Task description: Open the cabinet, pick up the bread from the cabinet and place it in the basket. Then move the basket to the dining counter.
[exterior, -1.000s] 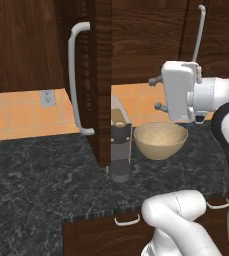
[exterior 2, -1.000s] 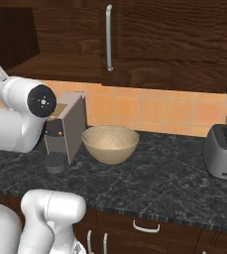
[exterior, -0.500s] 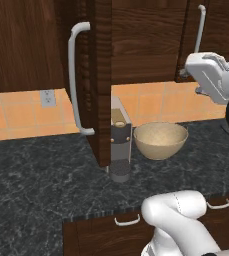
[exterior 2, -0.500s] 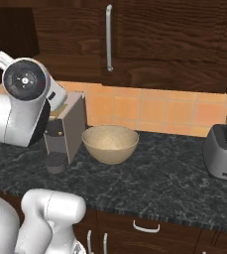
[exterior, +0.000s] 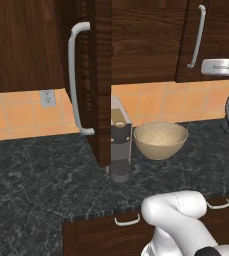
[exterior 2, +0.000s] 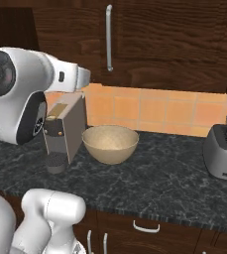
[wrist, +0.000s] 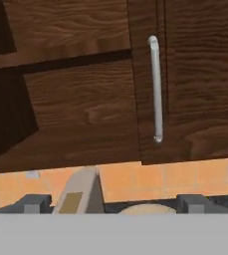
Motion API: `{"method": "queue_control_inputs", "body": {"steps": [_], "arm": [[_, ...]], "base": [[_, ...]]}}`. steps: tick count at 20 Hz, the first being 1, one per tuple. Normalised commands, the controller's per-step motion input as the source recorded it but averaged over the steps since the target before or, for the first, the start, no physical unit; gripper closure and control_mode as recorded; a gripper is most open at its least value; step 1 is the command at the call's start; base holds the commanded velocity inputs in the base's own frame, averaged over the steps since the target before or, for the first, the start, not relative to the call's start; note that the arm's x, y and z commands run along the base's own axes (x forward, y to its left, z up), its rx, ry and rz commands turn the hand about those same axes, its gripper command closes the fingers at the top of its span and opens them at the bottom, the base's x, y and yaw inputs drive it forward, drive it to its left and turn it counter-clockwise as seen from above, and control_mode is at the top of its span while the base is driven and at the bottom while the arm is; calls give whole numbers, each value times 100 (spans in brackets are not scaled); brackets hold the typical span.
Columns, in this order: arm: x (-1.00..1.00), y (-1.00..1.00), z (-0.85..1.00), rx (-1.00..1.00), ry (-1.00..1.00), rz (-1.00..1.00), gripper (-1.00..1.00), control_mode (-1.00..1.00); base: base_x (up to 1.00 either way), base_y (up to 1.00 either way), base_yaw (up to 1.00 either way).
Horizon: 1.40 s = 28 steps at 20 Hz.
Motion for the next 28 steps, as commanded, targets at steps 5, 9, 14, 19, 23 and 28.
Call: {"method": "queue_control_inputs", "body": {"steps": [5,9,14,19,23,28], "arm": [[78,-32,50,-2,22,-1,-100,-100],[46,-20,11,-1,8,-1,-100,-100],[83,-34,-14,2,0,0,-100,-100],[100,-2,-17,0,0,0,-100,-100],[79,-8,-7,1,0,0,-100,-100],[83,-14,-1,0,0,0,-100,-100]], "base": [[0,0,0],[0,0,0],[0,0,0],[0,0,0],[0,0,0],[0,0,0]]}}
